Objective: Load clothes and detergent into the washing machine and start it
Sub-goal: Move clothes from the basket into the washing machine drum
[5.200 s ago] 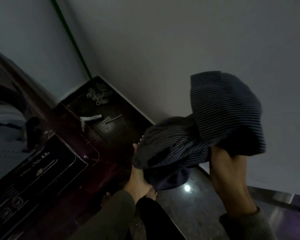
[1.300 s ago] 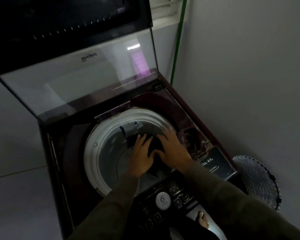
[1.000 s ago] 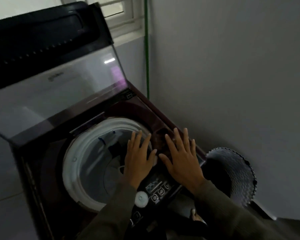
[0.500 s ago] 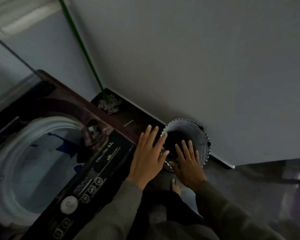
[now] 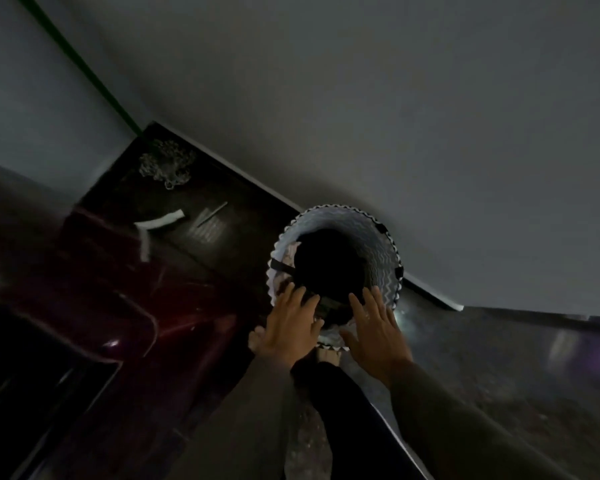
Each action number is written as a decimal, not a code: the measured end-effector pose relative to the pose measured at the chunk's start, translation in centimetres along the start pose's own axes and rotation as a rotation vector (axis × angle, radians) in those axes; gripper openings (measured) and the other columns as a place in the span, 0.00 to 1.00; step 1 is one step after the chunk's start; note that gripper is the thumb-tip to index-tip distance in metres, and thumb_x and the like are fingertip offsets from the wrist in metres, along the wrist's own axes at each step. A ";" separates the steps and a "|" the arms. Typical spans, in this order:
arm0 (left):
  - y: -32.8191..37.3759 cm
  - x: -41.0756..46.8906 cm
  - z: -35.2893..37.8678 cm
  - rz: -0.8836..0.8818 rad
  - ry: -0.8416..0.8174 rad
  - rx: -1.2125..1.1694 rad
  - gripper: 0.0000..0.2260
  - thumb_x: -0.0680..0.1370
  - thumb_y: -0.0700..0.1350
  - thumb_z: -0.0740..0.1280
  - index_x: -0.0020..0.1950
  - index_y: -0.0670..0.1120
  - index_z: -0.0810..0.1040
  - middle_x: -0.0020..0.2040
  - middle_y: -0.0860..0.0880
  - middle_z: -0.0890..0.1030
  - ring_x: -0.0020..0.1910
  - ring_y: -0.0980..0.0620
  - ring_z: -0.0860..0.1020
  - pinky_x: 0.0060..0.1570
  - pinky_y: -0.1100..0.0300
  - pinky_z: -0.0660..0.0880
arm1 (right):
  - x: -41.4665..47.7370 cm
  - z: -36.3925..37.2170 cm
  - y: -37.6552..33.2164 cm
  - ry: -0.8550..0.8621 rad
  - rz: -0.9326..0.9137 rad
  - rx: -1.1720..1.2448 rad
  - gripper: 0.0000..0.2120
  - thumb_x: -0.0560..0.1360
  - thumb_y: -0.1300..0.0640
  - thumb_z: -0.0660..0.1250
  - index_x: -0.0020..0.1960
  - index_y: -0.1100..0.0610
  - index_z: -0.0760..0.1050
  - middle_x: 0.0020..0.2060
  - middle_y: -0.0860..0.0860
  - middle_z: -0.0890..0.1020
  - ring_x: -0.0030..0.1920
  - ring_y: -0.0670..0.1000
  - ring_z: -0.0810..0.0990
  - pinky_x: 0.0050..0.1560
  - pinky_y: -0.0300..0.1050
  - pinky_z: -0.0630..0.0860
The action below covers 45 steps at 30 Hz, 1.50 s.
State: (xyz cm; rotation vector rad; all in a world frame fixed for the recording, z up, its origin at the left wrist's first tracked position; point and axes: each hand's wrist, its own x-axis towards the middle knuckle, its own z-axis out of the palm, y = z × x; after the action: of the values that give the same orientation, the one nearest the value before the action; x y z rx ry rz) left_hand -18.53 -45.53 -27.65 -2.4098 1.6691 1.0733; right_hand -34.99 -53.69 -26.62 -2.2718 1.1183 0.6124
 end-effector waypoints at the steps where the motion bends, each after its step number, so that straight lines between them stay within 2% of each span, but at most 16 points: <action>1: -0.5 1.3 1.2 -0.004 -0.014 -0.007 0.24 0.83 0.55 0.59 0.78 0.50 0.63 0.78 0.46 0.60 0.80 0.46 0.53 0.76 0.50 0.58 | 1.3 0.8 0.7 -0.006 0.008 0.007 0.35 0.82 0.43 0.57 0.80 0.55 0.44 0.80 0.57 0.44 0.79 0.56 0.36 0.79 0.54 0.46; 7: -3.4 8.9 8.1 -0.015 -0.066 -0.062 0.26 0.81 0.56 0.58 0.78 0.48 0.63 0.77 0.44 0.63 0.78 0.43 0.57 0.77 0.50 0.55 | 11.1 6.1 4.1 -0.103 0.061 0.039 0.37 0.80 0.47 0.61 0.80 0.55 0.44 0.80 0.58 0.45 0.79 0.58 0.41 0.77 0.55 0.52; 9: -4.1 11.2 10.2 -0.044 -0.038 -0.151 0.31 0.78 0.61 0.52 0.76 0.46 0.67 0.75 0.40 0.67 0.76 0.39 0.61 0.74 0.46 0.60 | 15.2 8.3 4.6 -0.143 0.066 0.067 0.37 0.80 0.47 0.62 0.80 0.53 0.44 0.79 0.58 0.46 0.79 0.60 0.43 0.75 0.58 0.56; 14: -6.4 16.2 13.1 -0.124 -0.052 -0.230 0.25 0.83 0.55 0.56 0.79 0.48 0.60 0.79 0.43 0.59 0.79 0.42 0.55 0.74 0.48 0.59 | 24.3 13.2 4.6 -0.202 0.113 0.066 0.45 0.76 0.46 0.68 0.78 0.39 0.38 0.79 0.58 0.41 0.77 0.69 0.45 0.67 0.67 0.66; 17: -7.4 18.4 13.8 -0.154 -0.017 -0.290 0.30 0.80 0.61 0.51 0.79 0.48 0.61 0.78 0.43 0.62 0.77 0.43 0.59 0.72 0.49 0.59 | 27.6 15.8 4.2 -0.258 0.140 0.029 0.45 0.76 0.48 0.68 0.76 0.33 0.37 0.78 0.61 0.41 0.74 0.73 0.55 0.63 0.66 0.70; 19: -8.1 19.4 14.3 -0.190 -0.052 -0.322 0.28 0.82 0.58 0.55 0.79 0.48 0.60 0.78 0.43 0.61 0.77 0.43 0.59 0.72 0.49 0.59 | 28.8 17.1 4.2 -0.259 0.138 -0.025 0.38 0.78 0.47 0.64 0.78 0.36 0.43 0.78 0.62 0.50 0.71 0.71 0.62 0.62 0.64 0.71; 23: -8.6 20.1 14.5 -0.205 -0.021 -0.382 0.26 0.82 0.50 0.62 0.79 0.48 0.60 0.79 0.43 0.60 0.77 0.43 0.60 0.71 0.48 0.62 | 29.1 16.8 4.6 -0.091 0.056 -0.094 0.21 0.82 0.55 0.57 0.74 0.51 0.62 0.64 0.61 0.75 0.61 0.65 0.76 0.57 0.57 0.76; 27: -7.8 19.2 13.0 -0.147 0.090 -0.419 0.27 0.80 0.50 0.67 0.78 0.50 0.64 0.79 0.45 0.60 0.77 0.44 0.60 0.70 0.49 0.64 | 26.8 14.1 4.7 0.075 0.088 0.115 0.13 0.79 0.57 0.60 0.63 0.57 0.71 0.52 0.59 0.81 0.52 0.62 0.81 0.52 0.56 0.79; 29: -7.4 18.5 11.8 -0.120 0.170 -0.426 0.28 0.78 0.54 0.69 0.76 0.50 0.67 0.78 0.45 0.62 0.76 0.44 0.60 0.70 0.47 0.65 | 24.5 12.0 4.6 0.163 0.091 0.241 0.11 0.78 0.60 0.62 0.60 0.59 0.75 0.49 0.59 0.82 0.48 0.61 0.82 0.49 0.53 0.80; 32: -6.8 17.4 9.1 -0.143 0.200 -0.313 0.40 0.68 0.73 0.63 0.76 0.56 0.66 0.79 0.48 0.61 0.77 0.43 0.57 0.72 0.43 0.61 | 20.2 8.8 4.8 0.270 0.095 0.300 0.12 0.76 0.67 0.62 0.57 0.60 0.77 0.43 0.59 0.83 0.42 0.59 0.82 0.42 0.51 0.79; 34: -6.2 16.5 6.7 -0.161 0.100 -0.194 0.49 0.61 0.80 0.61 0.78 0.62 0.56 0.81 0.51 0.52 0.78 0.44 0.50 0.74 0.40 0.53 | 17.0 6.8 4.9 0.307 0.109 0.291 0.17 0.73 0.70 0.62 0.58 0.58 0.79 0.43 0.57 0.83 0.42 0.58 0.82 0.42 0.48 0.78; 37: -5.0 14.6 3.7 -0.078 -0.042 -0.220 0.56 0.57 0.78 0.68 0.77 0.69 0.42 0.81 0.54 0.43 0.79 0.47 0.41 0.73 0.37 0.43 | 12.6 4.4 4.7 0.400 0.056 0.339 0.20 0.70 0.71 0.62 0.56 0.56 0.81 0.44 0.57 0.84 0.43 0.56 0.83 0.42 0.48 0.79; 39: -4.5 13.3 2.1 0.016 -0.130 -0.289 0.57 0.56 0.75 0.73 0.74 0.73 0.38 0.81 0.55 0.39 0.79 0.47 0.37 0.75 0.36 0.42 | 9.9 2.4 3.7 0.505 -0.018 0.357 0.19 0.69 0.65 0.59 0.55 0.56 0.82 0.44 0.55 0.84 0.42 0.53 0.83 0.41 0.47 0.78; 41: -3.9 11.7 0.6 0.077 -0.208 -0.337 0.58 0.56 0.72 0.76 0.72 0.76 0.37 0.80 0.55 0.35 0.78 0.46 0.33 0.75 0.34 0.43 | 7.4 0.3 2.2 0.588 -0.077 0.375 0.22 0.66 0.62 0.55 0.54 0.57 0.82 0.44 0.53 0.84 0.41 0.51 0.83 0.42 0.41 0.78; 43: -3.3 10.2 -0.8 0.125 -0.227 -0.389 0.58 0.56 0.68 0.79 0.71 0.78 0.39 0.79 0.55 0.33 0.78 0.46 0.31 0.75 0.33 0.44 | 5.2 -2.3 0.2 0.686 -0.089 0.408 0.24 0.62 0.67 0.57 0.52 0.58 0.83 0.43 0.53 0.84 0.41 0.47 0.81 0.44 0.29 0.73; 45: -2.7 9.0 -2.1 0.188 -0.160 -0.464 0.56 0.58 0.65 0.80 0.72 0.77 0.43 0.80 0.54 0.36 0.79 0.47 0.34 0.75 0.35 0.46 | 3.5 -4.5 -1.6 0.775 -0.115 0.436 0.25 0.58 0.71 0.58 0.50 0.59 0.84 0.41 0.53 0.84 0.41 0.44 0.79 0.44 0.24 0.69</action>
State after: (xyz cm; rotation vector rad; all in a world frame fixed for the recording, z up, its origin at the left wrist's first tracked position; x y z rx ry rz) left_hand -13.46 -52.56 -31.92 -2.3476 1.7795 1.8084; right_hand -30.98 -57.76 -24.88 -2.1787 1.2734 -0.5718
